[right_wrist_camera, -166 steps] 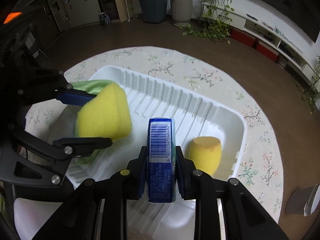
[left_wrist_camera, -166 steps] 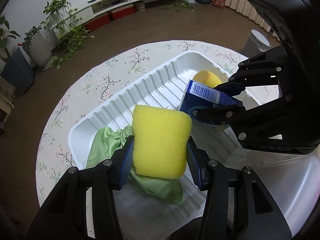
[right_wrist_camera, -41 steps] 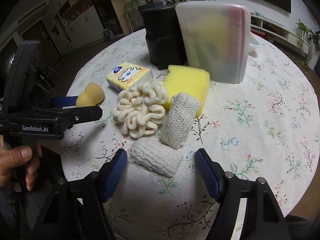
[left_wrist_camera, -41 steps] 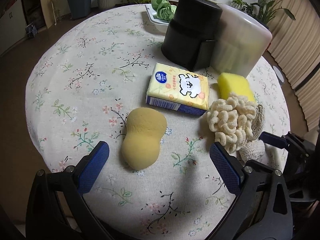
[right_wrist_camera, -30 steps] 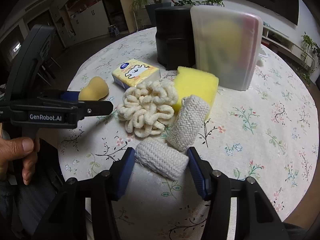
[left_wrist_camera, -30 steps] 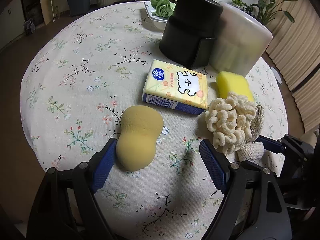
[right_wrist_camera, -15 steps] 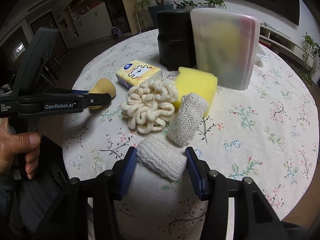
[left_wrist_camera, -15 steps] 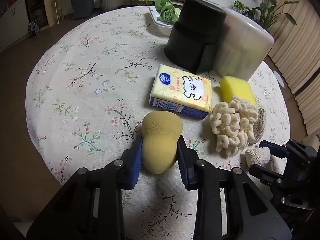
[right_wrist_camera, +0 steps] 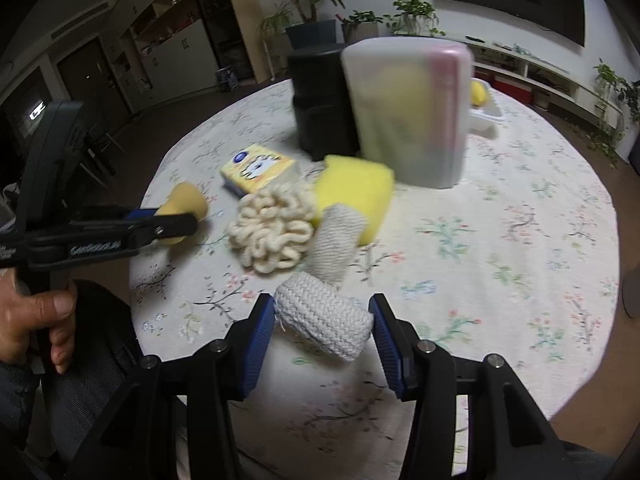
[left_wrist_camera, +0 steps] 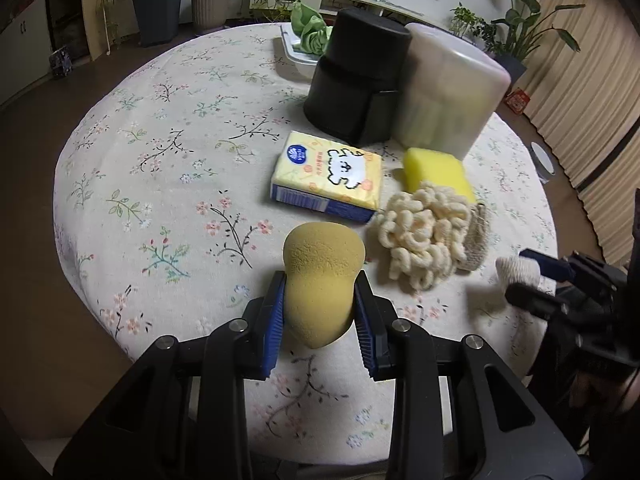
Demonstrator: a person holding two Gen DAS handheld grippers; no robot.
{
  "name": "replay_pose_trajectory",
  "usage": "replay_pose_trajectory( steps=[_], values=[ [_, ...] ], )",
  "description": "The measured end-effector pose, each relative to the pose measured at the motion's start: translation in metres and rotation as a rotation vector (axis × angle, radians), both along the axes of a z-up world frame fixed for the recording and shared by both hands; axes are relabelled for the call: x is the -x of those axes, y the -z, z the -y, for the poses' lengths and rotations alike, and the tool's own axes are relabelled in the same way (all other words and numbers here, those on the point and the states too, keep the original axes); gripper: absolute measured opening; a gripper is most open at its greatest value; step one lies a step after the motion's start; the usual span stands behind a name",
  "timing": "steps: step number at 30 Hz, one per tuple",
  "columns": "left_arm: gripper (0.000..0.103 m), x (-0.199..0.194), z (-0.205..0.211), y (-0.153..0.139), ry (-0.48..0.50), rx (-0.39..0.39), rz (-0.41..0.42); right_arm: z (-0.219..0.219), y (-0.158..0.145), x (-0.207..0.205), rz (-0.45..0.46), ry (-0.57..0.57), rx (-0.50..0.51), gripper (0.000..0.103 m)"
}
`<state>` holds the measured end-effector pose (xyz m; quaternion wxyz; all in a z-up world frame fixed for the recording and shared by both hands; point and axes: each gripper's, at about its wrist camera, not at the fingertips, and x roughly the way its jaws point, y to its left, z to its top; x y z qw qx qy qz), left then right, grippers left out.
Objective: Organize soft objects
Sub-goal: 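Grasp the cream knitted scrubber with the right gripper while the left grasps the beige egg sponge, then carry the beige egg sponge and knitted scrubber over the white tray with both grippers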
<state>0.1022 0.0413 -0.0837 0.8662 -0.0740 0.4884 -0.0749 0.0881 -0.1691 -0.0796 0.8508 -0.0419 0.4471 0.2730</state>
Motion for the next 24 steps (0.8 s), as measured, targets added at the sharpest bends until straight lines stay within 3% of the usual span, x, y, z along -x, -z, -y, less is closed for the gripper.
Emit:
replay_pose_trajectory(
  steps=[11,24],
  values=[
    [0.029,0.003,0.011,-0.026,0.043,0.036,0.041,0.041,-0.02,-0.014,0.038,0.088,0.017,0.052],
    [0.029,-0.033,0.02,-0.067,0.084,0.047,0.12,0.084,-0.062,-0.062,0.139,0.174,0.052,0.052]
  ],
)
